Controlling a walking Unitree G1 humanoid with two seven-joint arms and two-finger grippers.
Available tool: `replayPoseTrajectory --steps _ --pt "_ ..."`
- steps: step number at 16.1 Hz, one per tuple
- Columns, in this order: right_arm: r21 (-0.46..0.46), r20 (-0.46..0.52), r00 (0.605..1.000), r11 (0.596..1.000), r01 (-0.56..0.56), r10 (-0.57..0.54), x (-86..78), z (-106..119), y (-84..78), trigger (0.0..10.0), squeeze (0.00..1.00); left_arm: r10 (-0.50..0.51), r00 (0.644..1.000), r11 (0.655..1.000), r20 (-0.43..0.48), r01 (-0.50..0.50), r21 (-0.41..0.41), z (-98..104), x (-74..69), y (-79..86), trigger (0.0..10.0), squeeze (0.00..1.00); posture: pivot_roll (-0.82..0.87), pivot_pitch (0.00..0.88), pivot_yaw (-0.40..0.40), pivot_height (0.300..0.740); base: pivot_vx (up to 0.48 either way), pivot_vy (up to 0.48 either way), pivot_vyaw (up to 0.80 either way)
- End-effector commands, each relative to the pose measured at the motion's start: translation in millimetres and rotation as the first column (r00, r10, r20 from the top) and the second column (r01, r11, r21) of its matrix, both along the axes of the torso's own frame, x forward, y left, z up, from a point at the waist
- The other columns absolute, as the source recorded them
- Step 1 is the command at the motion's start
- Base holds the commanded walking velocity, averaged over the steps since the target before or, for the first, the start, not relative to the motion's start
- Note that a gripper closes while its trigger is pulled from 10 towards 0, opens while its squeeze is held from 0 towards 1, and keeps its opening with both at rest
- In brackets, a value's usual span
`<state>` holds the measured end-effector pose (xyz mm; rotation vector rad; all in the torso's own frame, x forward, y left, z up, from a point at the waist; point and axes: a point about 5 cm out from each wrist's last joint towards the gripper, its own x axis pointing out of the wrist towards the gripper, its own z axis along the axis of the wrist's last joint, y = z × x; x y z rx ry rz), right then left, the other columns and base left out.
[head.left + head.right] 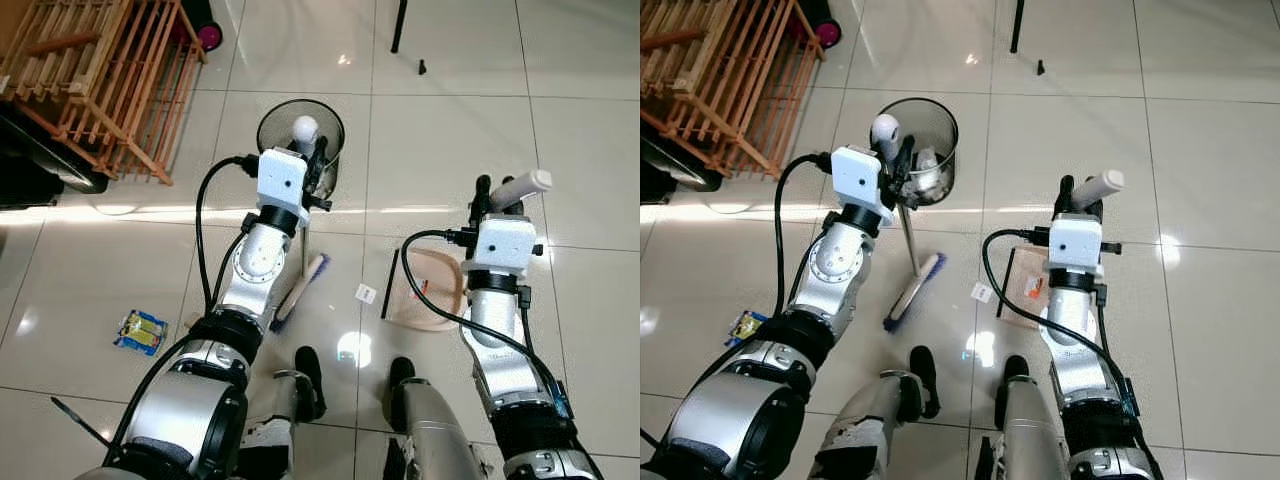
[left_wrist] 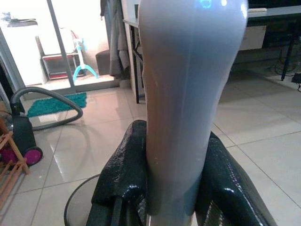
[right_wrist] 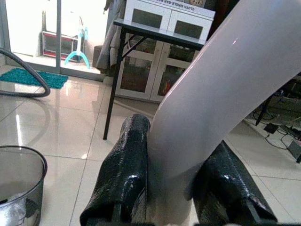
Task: Sweep floor
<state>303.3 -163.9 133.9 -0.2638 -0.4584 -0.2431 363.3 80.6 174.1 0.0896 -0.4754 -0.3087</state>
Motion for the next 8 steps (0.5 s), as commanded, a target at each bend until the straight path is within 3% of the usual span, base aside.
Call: replayPoseTrajectory --steps 1,8 --pt "0.020 -0.172 0.985 0.999 0.034 -0.030 -8.0 -36.2 -4.0 10.0 0.00 0.012 0.999 1.000 -0.046 -0.012 0.009 -10.6 -0.4 5.8 10.0 0.00 0.07 0.378 0.130 0.740 0.000 0.000 0.00" --pt "0.065 -0.208 0.978 0.997 0.031 -0.016 1.7 -39.1 -15.3 10.0 0.00 0.032 0.998 0.999 -0.061 -0.033 -0.007 -4.8 5.8 7.6 10.0 0.00 0.07 0.368 0.134 0.740 0.000 0.000 0.00"
